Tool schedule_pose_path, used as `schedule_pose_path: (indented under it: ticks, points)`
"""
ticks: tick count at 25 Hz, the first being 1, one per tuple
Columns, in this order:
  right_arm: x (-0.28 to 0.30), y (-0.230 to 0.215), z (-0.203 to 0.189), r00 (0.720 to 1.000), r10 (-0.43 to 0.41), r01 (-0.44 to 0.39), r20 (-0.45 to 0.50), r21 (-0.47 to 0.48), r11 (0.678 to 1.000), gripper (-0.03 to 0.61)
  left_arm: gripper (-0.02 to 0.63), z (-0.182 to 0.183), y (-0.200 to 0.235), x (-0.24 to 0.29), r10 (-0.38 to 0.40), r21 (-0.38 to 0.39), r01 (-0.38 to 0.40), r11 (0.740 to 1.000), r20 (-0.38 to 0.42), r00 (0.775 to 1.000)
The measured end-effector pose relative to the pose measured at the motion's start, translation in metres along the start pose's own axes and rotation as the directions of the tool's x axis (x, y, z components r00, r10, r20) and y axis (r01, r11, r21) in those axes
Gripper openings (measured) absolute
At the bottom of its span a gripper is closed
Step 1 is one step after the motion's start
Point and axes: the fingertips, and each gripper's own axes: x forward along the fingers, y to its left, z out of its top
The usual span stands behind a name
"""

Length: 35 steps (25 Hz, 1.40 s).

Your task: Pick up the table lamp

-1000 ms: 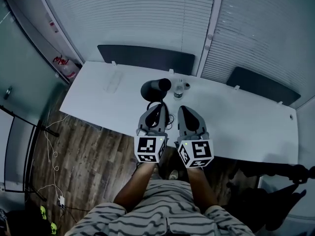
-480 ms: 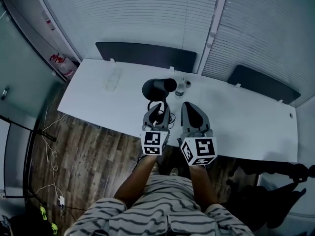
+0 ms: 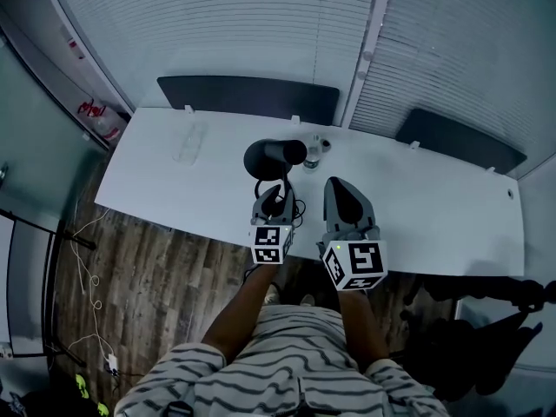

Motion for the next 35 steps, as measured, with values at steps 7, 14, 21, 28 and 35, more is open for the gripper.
schedule_pose_path:
  ticks: [7,14,21,28,35]
  points:
    - [0.006,-0.011,0.002,1.0,-0.023,0.023,0.003,-0.007,1.0,0.012,0.083,-0.006,0.006,0.018,0.019,-0.017,-0.019,1.0,-0.017,1.0]
    - [0.014,-0.015,-0.002,1.0,-0.02,0.02,-0.002,-0.005,1.0,0.012,0.058,-0.009,0.006,0.024,0.022,-0.016,-0.022,1.0,-0.02,1.0]
    - [0.017,-0.024,-0.009,0.999,-0.033,0.033,-0.016,0.001,0.999,0.012,0.041,-0.009,0.007,0.025,0.027,0.017,-0.027,0.999,0.019,0.999]
    - [0.019,-0.022,-0.012,0.999,-0.022,0.021,-0.029,-0.011,1.0,0.012,0.041,-0.009,0.007,0.025,0.007,0.023,-0.007,1.0,-0.012,1.0]
    - [0.021,-0.023,-0.017,0.999,-0.021,0.02,-0.039,-0.014,1.0,0.012,0.04,0.0,0.019,0.024,0.028,0.001,-0.028,1.0,-0.028,0.999]
